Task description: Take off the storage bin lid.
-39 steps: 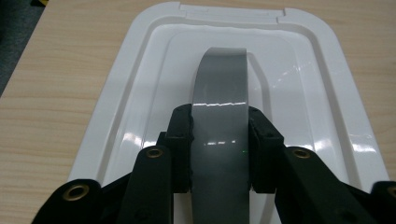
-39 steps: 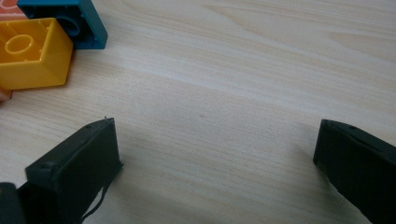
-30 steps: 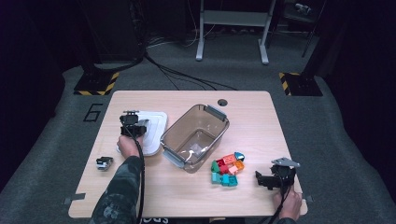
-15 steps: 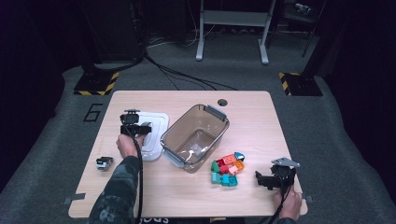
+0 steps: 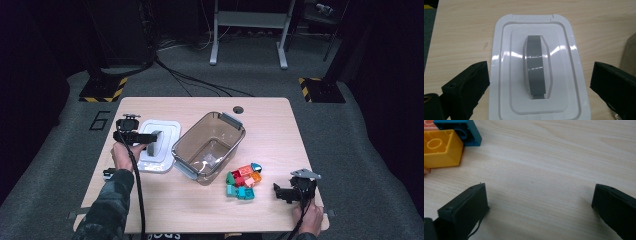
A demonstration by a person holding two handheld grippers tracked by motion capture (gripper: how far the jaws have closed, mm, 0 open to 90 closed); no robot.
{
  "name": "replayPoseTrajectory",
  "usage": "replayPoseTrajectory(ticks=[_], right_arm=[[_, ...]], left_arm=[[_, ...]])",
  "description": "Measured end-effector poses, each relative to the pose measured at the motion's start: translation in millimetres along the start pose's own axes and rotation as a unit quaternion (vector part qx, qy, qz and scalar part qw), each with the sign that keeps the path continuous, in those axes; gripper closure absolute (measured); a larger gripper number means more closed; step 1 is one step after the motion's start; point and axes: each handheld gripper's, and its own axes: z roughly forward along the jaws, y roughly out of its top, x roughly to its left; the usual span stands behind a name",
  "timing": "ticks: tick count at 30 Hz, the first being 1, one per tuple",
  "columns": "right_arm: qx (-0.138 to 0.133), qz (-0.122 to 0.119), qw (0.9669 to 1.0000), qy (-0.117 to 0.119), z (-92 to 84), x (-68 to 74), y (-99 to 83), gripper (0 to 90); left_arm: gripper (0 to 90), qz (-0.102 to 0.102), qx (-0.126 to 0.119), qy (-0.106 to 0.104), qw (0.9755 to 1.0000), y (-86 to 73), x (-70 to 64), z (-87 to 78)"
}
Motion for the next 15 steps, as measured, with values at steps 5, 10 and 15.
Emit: replayPoseTrajectory(ticks=[5, 10, 15], right_arm=[[0.0, 0.003, 1.0, -0.001, -0.1, 0.4, 0.0, 0.0], [0.0, 0.002, 1.0, -0.001, -0.1, 0.4, 0.0, 0.0], [0.0, 0.002, 1.0, 0.0, 0.0, 0.2, 0.1, 0.0]], left_arm=[[0.1, 0.012, -0.011, -0.012, 0.9998, -6.6, 0.1, -12.8], [0.0, 0.015, -0.02, -0.017, 0.9995, -13.4, 4.0, -21.8], [0.0, 0.01, -0.026, -0.019, 0.9994, -23.0, 14.2, -29.5]])
